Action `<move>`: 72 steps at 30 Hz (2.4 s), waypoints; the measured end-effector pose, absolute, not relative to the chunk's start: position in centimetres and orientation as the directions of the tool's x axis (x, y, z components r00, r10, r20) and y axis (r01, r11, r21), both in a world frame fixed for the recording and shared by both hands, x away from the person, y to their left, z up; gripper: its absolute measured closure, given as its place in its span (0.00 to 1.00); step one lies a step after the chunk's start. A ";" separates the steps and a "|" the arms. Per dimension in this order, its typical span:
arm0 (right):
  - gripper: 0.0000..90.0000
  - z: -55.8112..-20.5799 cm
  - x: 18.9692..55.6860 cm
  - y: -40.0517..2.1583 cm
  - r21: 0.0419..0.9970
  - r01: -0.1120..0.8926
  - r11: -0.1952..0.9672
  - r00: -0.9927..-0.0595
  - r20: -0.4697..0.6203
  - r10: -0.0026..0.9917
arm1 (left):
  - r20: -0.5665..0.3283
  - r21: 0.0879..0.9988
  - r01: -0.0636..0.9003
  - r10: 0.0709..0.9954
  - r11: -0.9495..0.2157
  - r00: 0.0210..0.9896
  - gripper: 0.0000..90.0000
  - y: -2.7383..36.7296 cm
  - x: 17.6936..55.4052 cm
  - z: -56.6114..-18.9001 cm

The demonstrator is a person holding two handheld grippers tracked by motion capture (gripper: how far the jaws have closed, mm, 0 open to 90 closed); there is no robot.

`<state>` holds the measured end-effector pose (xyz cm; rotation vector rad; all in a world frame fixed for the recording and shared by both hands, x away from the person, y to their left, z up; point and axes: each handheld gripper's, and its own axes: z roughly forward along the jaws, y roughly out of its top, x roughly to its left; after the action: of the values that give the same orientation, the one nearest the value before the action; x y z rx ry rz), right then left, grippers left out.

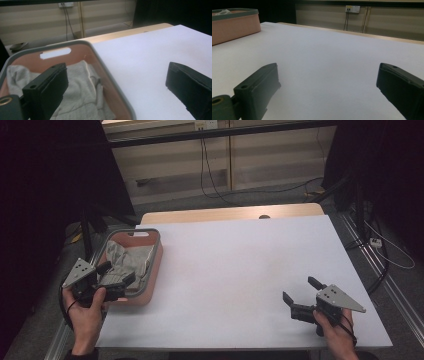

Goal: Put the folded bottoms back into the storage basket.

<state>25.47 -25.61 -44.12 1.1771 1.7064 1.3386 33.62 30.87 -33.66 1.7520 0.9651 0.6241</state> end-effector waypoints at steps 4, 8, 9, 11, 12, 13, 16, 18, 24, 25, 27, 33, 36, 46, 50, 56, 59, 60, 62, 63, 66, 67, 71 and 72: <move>0.05 -44.1 25.5 -25.6 0.967 0.246 0.071 -0.377 0.028 0.926 | 0.000 0.930 0.306 0.831 -0.205 0.556 0.05 29.9 33.6 -33.5; 0.05 -44.1 25.5 -25.6 0.966 0.248 0.071 -0.377 0.028 0.926 | -0.025 0.929 0.314 0.813 -0.197 0.582 0.05 28.9 33.9 -33.9; 0.05 -44.1 25.5 -25.6 0.966 0.248 0.072 -0.378 0.028 0.925 | -0.029 0.929 0.316 0.811 -0.194 0.585 0.05 28.6 33.9 -34.0; 0.05 -44.1 25.5 -25.6 0.966 0.247 0.071 -0.378 0.028 0.925 | -0.033 0.925 0.320 0.796 -0.205 0.604 0.05 27.9 34.0 -34.2; 0.05 -44.1 25.5 -25.6 0.966 0.248 0.071 -0.378 0.029 0.925 | -0.026 0.924 0.317 0.794 -0.212 0.607 0.05 27.6 34.0 -34.3; 0.05 -44.1 25.5 -25.6 0.966 0.248 0.072 -0.379 0.028 0.925 | -0.020 0.923 0.316 0.795 -0.218 0.606 0.05 27.2 34.0 -34.4; 0.05 -44.1 25.5 -25.6 0.966 0.247 0.071 -0.379 0.029 0.925 | -0.011 0.920 0.310 0.775 -0.241 0.632 0.05 26.2 34.1 -34.5; 0.05 -44.1 25.5 -25.6 0.966 0.248 0.072 -0.379 0.028 0.925 | -0.012 0.920 0.306 0.763 -0.245 0.646 0.05 25.7 34.0 -34.5; 0.05 -44.1 25.5 -25.6 0.966 0.247 0.072 -0.380 0.028 0.925 | -0.014 0.920 0.301 0.745 -0.252 0.667 0.05 24.3 34.2 -34.3; 0.05 -44.1 25.5 -25.6 0.966 0.247 0.073 -0.381 0.028 0.924 | -0.019 0.919 0.302 0.738 -0.252 0.674 0.05 24.0 34.3 -34.2; 0.05 -44.1 25.5 -25.6 0.966 0.248 0.073 -0.380 0.028 0.924 | -0.037 0.923 0.303 0.730 -0.237 0.683 0.05 23.5 34.5 -34.1; 0.05 -44.1 25.5 -25.6 0.966 0.247 0.073 -0.382 0.027 0.924 | -0.082 0.924 0.322 0.713 -0.208 0.697 0.04 22.5 35.2 -34.3; 0.05 -44.1 25.5 -25.6 0.966 0.246 0.073 -0.382 0.028 0.924 | -0.075 0.920 0.321 0.706 -0.223 0.704 0.04 22.0 35.3 -34.5; 0.05 -44.1 25.5 -25.6 0.966 0.246 0.075 -0.383 0.026 0.924 | -0.069 0.921 0.315 0.698 -0.230 0.712 0.04 19.6 35.1 -35.5; 0.05 -44.2 25.5 -25.6 0.966 0.248 0.075 -0.384 0.026 0.923 | -0.082 0.908 0.340 0.696 -0.243 0.714 0.04 18.9 35.2 -36.7; 0.05 -44.2 25.5 -25.6 0.966 0.248 0.075 -0.385 0.027 0.922 | -0.103 0.907 0.353 0.693 -0.229 0.713 0.04 18.3 34.8 -37.7; 0.05 -44.1 25.4 -25.6 0.966 0.248 0.073 -0.385 0.029 0.922 | -0.102 0.897 0.366 0.689 -0.249 0.717 0.04 18.3 33.9 -38.6; 0.05 -44.1 25.4 -25.6 0.966 0.249 0.074 -0.386 0.029 0.922 | -0.100 0.893 0.370 0.690 -0.256 0.717 0.04 18.3 33.6 -39.0; 0.05 -44.2 25.5 -25.6 0.966 0.249 0.073 -0.385 0.030 0.922 | -0.105 0.889 0.376 0.685 -0.260 0.721 0.04 18.5 33.2 -39.7; 0.05 -44.2 25.5 -25.6 0.966 0.250 0.074 -0.383 0.029 0.923 | -0.103 0.889 0.375 0.682 -0.263 0.724 0.04 18.5 33.0 -39.9; 0.05 -44.1 25.5 -25.5 0.966 0.248 0.076 -0.386 0.026 0.922 | -0.115 0.887 0.385 0.686 -0.255 0.718 0.04 18.8 32.7 -40.6; 0.05 -44.2 25.5 -25.5 0.966 0.248 0.076 -0.386 0.026 0.922 | -0.122 0.891 0.384 0.688 -0.242 0.715 0.04 18.9 32.6 -40.9; 0.05 -44.2 25.5 -25.6 0.965 0.250 0.075 -0.384 0.028 0.923 | -0.107 0.879 0.388 0.680 -0.276 0.726 0.04 18.9 31.8 -41.9; 0.05 -44.2 25.5 -25.6 0.965 0.250 0.075 -0.384 0.028 0.923 | -0.117 0.877 0.396 0.677 -0.273 0.726 0.04 18.9 31.7 -42.1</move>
<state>25.51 -25.57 -44.17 1.1707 1.7161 1.3409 31.66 18.92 -42.13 1.9017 0.8280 0.3428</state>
